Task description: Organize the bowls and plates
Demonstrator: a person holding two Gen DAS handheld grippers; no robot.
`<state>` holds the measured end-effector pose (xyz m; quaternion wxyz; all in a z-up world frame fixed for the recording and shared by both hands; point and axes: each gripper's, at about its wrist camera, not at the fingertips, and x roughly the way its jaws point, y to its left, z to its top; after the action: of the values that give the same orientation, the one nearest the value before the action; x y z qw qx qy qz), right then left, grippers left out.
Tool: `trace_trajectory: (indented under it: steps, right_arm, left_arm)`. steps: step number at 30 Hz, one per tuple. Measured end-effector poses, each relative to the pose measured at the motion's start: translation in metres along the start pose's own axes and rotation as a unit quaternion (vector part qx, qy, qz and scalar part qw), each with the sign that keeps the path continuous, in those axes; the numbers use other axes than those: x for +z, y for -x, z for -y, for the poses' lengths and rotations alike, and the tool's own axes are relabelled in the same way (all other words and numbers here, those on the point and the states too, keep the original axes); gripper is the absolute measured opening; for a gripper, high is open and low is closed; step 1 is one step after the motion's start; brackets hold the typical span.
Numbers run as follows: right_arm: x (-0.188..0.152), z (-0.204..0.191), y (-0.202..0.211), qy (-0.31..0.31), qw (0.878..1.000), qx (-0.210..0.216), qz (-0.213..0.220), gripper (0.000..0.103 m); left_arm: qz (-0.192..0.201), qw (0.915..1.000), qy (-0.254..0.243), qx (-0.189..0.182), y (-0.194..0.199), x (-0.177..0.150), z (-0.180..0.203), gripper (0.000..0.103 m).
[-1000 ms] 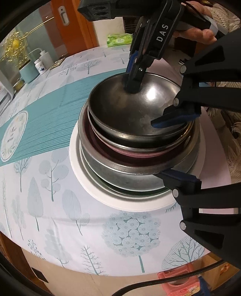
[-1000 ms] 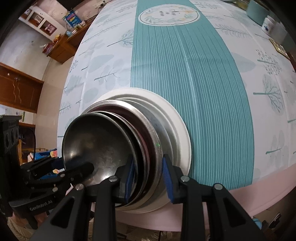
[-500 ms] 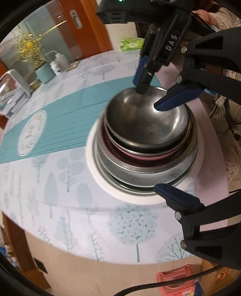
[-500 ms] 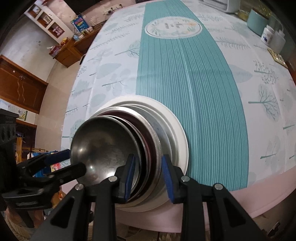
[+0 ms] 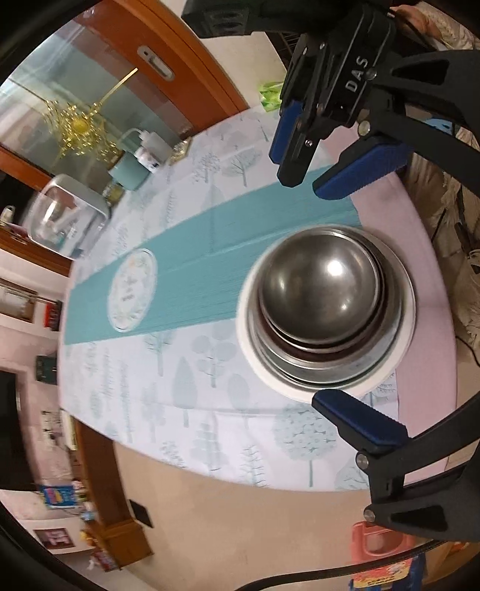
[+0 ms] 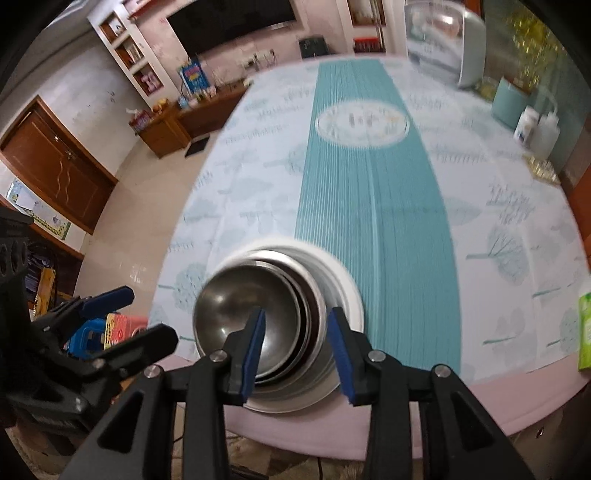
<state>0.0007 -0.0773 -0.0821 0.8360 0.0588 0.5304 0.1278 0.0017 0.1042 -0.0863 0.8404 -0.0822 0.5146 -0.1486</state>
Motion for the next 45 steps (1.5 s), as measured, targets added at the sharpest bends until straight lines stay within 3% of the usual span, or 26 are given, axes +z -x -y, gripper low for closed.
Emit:
trace_trajectory:
  steps: [3, 10, 15, 26, 36, 45]
  right_arm:
    - [0.003, -0.002, 0.020, 0.004, 1.000, -0.002, 0.026, 0.047]
    - [0.003, -0.001, 0.046, 0.019, 0.998, -0.015, 0.064, 0.048]
    - [0.004, 0.006, 0.058, 0.011, 0.997, -0.011, 0.077, 0.048]
    - [0.001, 0.005, 0.078, 0.028, 0.993, -0.030, 0.109, 0.052]
    - [-0.003, 0.004, 0.094, 0.035, 0.987, -0.072, 0.136, 0.054]
    - [-0.002, 0.009, 0.100, 0.035, 0.986, -0.078, 0.140, 0.054]
  left_arm:
    - [0.016, 0.9998, 0.001, 0.010, 0.011, 0.002, 0.011, 0.102]
    - [0.043, 0.9986, -0.001, 0.030, 0.031, 0.007, 0.033, 0.102]
    - [0.050, 0.9978, 0.004, 0.043, 0.039, 0.009, 0.041, 0.102]
    - [0.091, 0.9895, 0.009, 0.112, 0.063, 0.004, 0.057, 0.102]
    - [0.114, 0.9829, 0.013, 0.145, 0.078, -0.001, 0.074, 0.102]
    - [0.115, 0.9816, 0.019, 0.152, 0.079, 0.002, 0.080, 0.102]
